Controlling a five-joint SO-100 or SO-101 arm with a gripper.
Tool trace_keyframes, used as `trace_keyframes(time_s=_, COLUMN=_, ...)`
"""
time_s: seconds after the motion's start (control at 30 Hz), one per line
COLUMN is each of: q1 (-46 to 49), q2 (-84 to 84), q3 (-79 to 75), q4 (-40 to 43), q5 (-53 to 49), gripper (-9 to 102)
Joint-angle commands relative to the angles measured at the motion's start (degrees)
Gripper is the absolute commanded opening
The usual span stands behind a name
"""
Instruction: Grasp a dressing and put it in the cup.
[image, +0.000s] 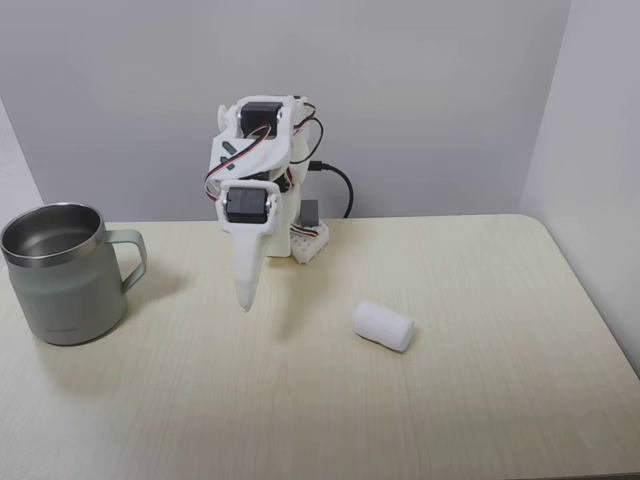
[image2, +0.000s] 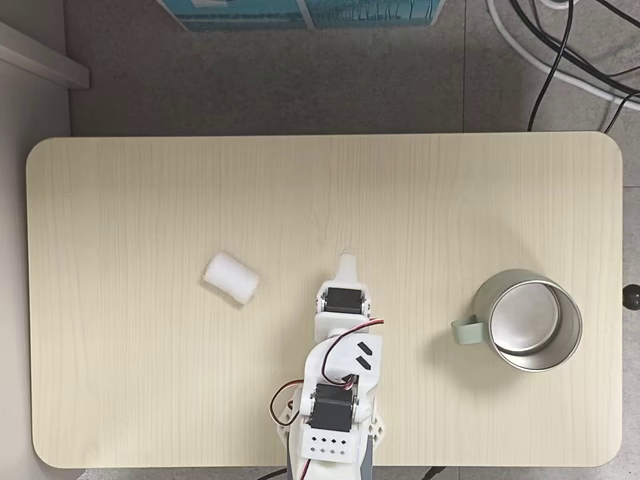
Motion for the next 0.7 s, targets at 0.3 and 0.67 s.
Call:
trace_keyframes(time_s=0.3, q1=-1.0, q2=-0.4, q3=6.3, q4=2.0, q5=-1.8, gripper=0)
trace_keyframes(time_s=0.67, q1=-14.2, q2=45.8, q3=55.0, q4=16.9, q5=-24.7, gripper=4)
